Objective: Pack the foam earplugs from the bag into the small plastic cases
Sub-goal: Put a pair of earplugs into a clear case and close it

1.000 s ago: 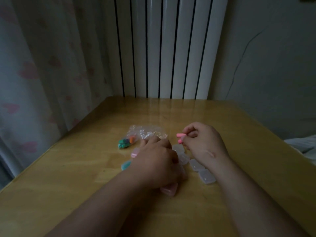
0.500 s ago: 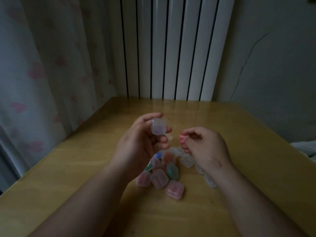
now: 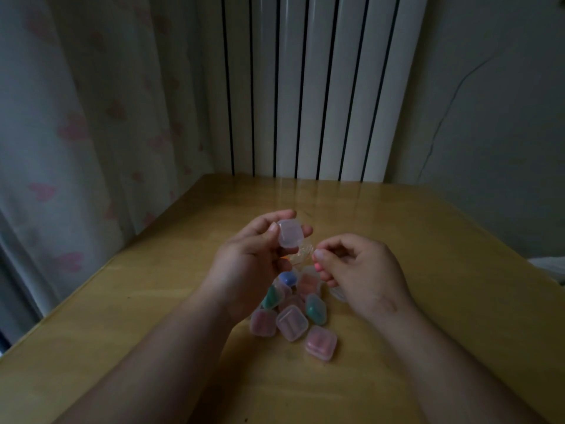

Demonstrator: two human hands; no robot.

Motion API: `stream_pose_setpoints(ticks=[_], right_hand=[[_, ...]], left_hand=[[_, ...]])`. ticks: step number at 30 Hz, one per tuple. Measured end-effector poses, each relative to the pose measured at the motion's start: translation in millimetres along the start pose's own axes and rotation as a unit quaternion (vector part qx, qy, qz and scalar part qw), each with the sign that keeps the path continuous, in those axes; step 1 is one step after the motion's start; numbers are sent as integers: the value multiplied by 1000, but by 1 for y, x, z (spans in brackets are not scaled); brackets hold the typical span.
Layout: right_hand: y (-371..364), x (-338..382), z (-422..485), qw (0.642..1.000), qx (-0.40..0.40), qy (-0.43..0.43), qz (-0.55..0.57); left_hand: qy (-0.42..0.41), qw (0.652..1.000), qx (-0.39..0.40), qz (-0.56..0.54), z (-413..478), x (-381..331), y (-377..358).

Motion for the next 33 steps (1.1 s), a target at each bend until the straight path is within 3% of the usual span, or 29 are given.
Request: stream_pose_setpoints(ticks=[15,22,33], right_hand=[[-3,-2,0,1000,8,-17,20],[-6,2,-2,998,24,-31,48],[-10,-12,-3,961,31,-140,237]], left_hand=[[-7,994,28,-107,5,6,-4],[-25,999,13,-25,4,5,0],[-61,996,34,63,3,2,-4]])
Point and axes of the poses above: each hand's wrist, its own z-axis towards the middle knuckle, its own y-axis out of the back of the hand, x = y × z, the point moved 7 cm from there along z, towards the middle knuckle, and after that the axes turned 15 degrees about z, right-handed, at the moved point
